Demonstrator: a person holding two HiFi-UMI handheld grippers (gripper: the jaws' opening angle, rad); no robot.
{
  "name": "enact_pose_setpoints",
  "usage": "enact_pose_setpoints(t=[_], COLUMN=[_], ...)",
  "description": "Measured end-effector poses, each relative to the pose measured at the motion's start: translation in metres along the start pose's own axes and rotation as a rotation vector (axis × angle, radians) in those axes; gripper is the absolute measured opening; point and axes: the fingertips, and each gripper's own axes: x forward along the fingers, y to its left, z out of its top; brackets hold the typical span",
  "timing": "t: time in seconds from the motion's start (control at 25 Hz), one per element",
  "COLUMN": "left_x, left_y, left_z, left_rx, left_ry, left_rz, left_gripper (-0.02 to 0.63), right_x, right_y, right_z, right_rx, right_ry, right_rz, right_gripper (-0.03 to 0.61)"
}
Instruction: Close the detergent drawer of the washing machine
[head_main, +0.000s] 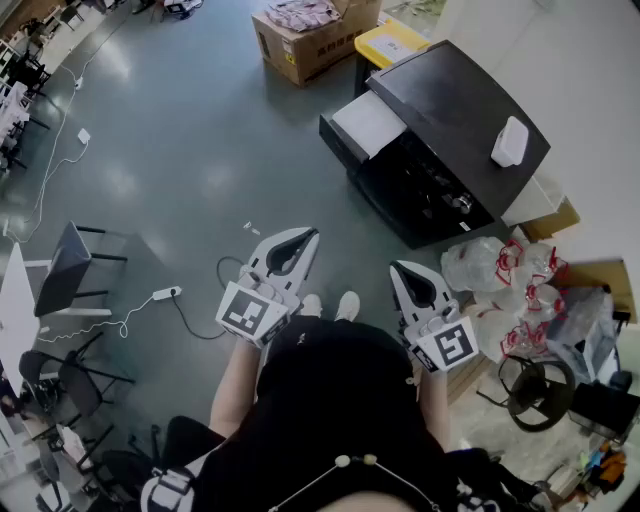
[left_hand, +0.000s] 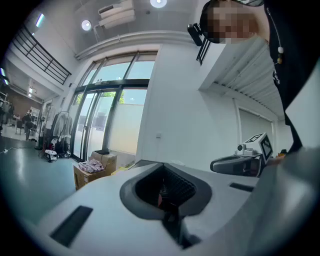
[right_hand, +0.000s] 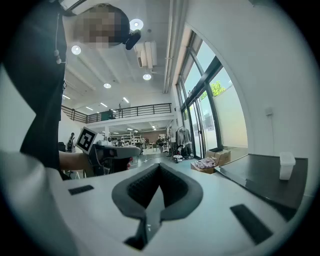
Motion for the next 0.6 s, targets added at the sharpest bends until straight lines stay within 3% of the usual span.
enact_pose_setpoints(t=[0.6], left_x=[0.0001], left_y=[0.0020], left_z=[-0.0035], left_rx=[0.003], left_ry=[-0.008], left_rz=[-0.011], left_gripper=[0.006], right_x=[-0.0005], right_y=[-0.0034], right_z=[-0.0006], right_rx=[0.041], right_ry=[-0.020], right_rz=[-0.010], right_gripper=[0.003])
